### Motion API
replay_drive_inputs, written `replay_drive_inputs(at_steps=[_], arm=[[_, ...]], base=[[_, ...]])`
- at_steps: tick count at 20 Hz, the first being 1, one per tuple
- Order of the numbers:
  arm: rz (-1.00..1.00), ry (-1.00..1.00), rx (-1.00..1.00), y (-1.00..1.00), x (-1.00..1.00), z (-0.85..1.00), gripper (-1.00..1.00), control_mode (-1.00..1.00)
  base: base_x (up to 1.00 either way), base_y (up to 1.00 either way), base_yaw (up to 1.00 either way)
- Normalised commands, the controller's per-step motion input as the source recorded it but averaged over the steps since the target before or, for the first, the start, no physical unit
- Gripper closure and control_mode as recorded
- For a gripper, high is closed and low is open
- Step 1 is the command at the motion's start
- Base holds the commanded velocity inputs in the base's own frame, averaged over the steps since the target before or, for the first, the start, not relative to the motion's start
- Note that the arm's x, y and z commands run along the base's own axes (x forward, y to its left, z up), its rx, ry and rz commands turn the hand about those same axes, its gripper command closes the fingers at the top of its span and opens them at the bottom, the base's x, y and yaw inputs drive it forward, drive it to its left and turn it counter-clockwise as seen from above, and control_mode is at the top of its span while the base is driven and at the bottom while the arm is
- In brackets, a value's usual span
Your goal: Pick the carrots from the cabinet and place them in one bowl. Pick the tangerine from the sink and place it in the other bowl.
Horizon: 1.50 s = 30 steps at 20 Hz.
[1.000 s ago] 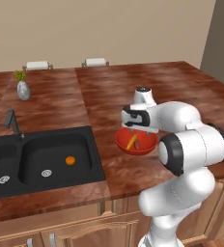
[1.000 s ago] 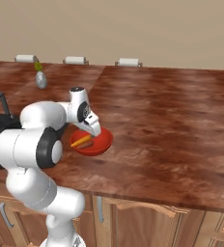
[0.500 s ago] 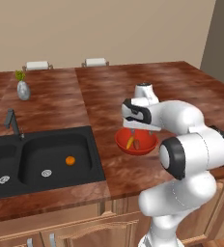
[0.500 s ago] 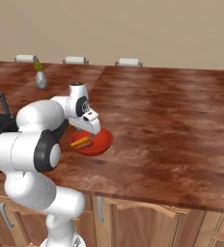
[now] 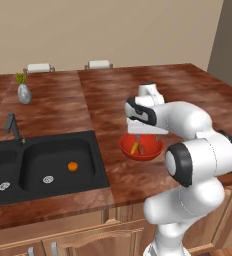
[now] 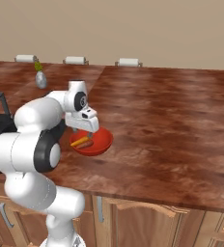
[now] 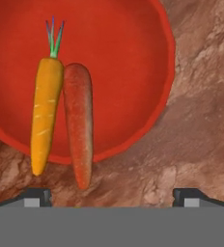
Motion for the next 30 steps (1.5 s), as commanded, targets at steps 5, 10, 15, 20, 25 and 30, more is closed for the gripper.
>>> replay_drive_inputs(at_steps=[5,10,15,20,25,30], arm=[[0.01,0.08,0.0,0.06,-0.26,-0.01,-1.0,-1.0],[0.04,0.0,0.0,0.0,-0.2,-0.01,-1.0,-1.0],[0.08,0.0,0.0,0.0,-0.13,0.0,-1.0,-1.0],[0.16,-0.04,0.0,0.0,-0.23,-0.02,-1.0,-1.0],[0.19,-0.11,0.01,0.0,-0.3,-0.05,-1.0,-1.0],[0.19,-0.14,0.03,0.0,-0.31,-0.01,-1.0,-1.0]], base=[[0.0,0.0,0.0],[0.0,0.0,0.0],[0.0,0.0,0.0],[0.0,0.0,0.0],[0.0,0.0,0.0],[0.0,0.0,0.0]])
